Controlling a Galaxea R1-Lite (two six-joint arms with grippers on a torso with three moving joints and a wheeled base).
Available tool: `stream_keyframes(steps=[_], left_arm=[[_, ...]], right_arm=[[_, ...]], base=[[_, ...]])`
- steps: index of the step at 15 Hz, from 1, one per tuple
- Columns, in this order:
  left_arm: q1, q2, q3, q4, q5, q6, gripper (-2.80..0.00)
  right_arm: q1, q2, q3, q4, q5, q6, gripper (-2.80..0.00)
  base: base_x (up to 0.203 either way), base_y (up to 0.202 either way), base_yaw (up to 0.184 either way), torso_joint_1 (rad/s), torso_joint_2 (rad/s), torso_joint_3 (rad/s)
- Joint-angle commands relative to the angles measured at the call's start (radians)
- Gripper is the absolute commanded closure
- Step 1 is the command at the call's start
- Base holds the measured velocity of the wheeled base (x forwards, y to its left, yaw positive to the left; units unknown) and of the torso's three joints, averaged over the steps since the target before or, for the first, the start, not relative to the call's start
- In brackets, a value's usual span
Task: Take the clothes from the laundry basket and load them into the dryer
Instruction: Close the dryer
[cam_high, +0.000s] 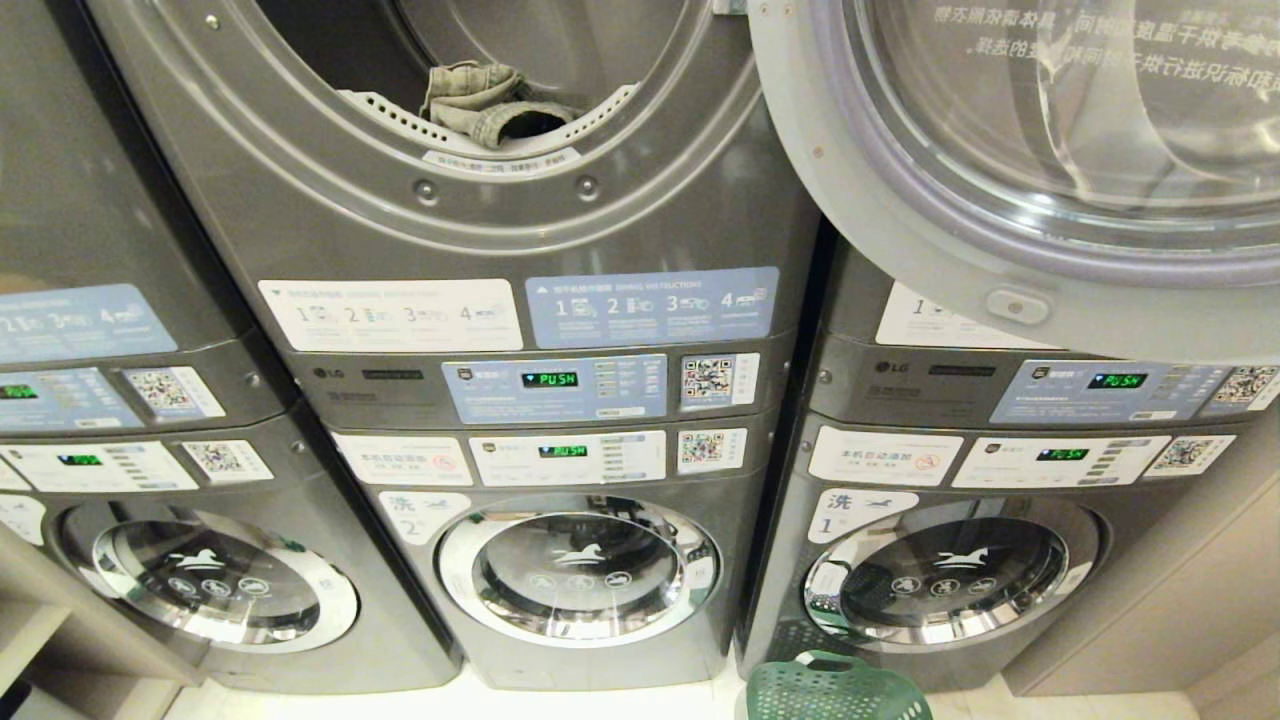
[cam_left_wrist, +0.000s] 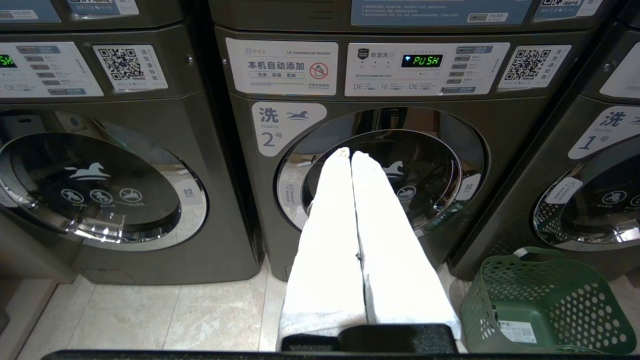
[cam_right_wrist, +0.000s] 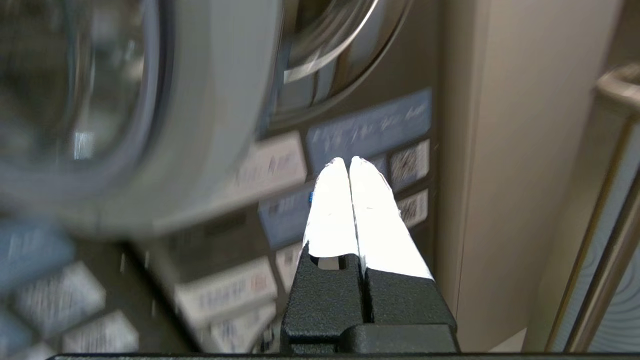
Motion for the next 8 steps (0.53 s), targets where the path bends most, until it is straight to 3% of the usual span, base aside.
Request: stream_keyframes(steps=[1,4,8], left_arm=[[0.000,0.000,0.000,0.000,-0.001,0.001,0.00],[0.000,0.000,0.000,0.000,0.001,-0.001,0.00],[0.000,0.000,0.000,0.000,0.001,-0.001,0.00]], right_arm=[[-0.002,0.243,-0.119,-0.052,-0.069,0.018,0.00],[-0.007,0.367,-0.179,-0.200,-0.202,0.039,0.00],[-0.007,0.374,-0.170,-0.202,-0.202,0.038,0.00]], base=[[0.000,0.000,0.000,0.000,0.00,0.000],[0.000,0.000,0.000,0.000,0.00,0.000],[0.000,0.000,0.000,0.000,0.00,0.000]])
